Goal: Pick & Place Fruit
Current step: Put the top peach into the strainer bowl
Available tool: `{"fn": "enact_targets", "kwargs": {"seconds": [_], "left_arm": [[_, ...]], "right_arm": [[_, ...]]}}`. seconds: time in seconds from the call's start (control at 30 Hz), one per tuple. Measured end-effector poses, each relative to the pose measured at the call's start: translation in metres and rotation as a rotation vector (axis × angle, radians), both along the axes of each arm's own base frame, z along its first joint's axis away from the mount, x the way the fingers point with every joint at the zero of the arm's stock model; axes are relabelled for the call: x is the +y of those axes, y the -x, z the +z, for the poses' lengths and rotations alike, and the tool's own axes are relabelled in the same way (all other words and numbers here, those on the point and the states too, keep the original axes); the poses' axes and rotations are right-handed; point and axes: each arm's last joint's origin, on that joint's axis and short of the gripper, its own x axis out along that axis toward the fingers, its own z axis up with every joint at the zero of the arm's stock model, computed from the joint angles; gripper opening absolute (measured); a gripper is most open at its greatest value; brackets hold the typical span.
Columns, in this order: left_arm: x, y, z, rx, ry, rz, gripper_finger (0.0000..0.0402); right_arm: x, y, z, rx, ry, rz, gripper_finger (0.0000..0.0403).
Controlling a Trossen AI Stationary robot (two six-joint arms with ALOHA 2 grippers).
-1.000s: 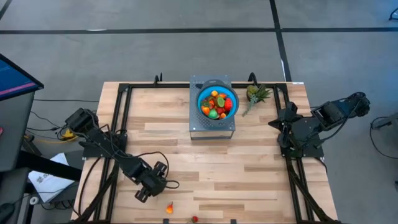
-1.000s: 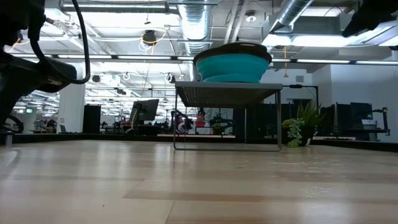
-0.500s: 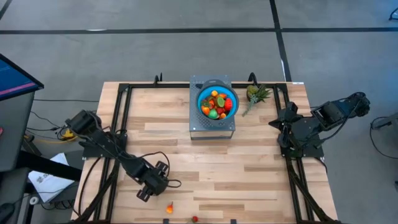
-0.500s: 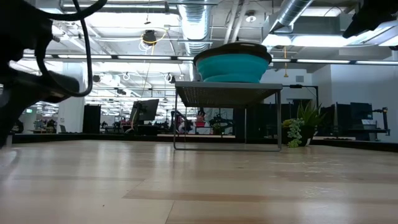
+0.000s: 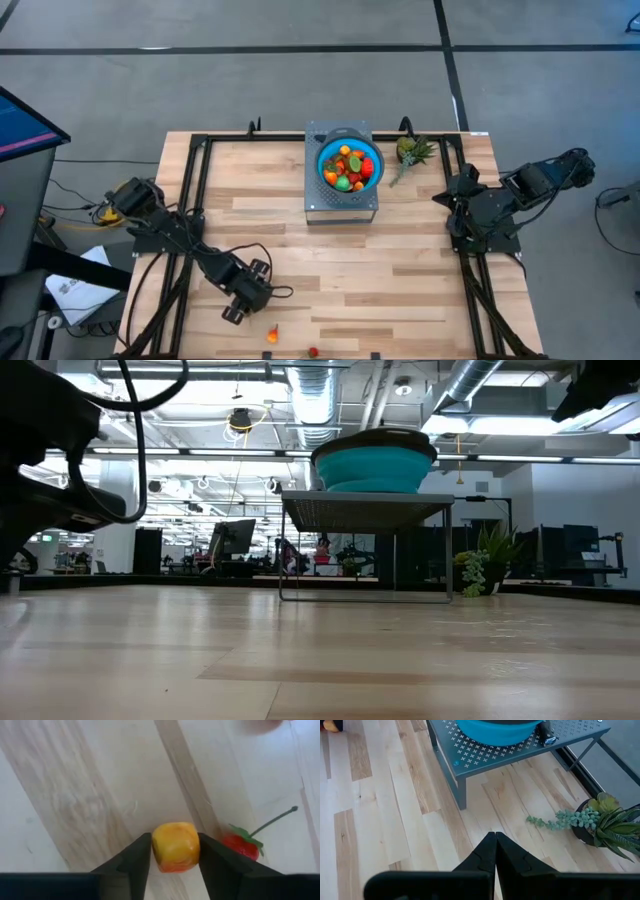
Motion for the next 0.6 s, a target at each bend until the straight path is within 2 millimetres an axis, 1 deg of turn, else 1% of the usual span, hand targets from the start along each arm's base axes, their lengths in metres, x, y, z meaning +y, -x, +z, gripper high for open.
{"fn": "enact_targets", "kwargs": {"seconds": [0.2, 0.47, 0.6], "left_arm": [[0.0052, -0.0038, -0.0001, 0.001, 0.001, 0.027, 0.012], [0.0079, -0.0064, 0.0002, -0.005, 0.003, 0.041, 0.0119], [0.0105, -0.0086, 0.0077, -0.04, 0.025, 0.053, 0.0116]], "right_arm": [[0.0, 0.0, 0.0, 0.0, 0.0, 0.0, 0.0], [0.0, 0.0, 0.0, 0.0, 0.0, 0.0, 0.0], [0.0, 0.0, 0.0, 0.0, 0.0, 0.0, 0.0]]}}
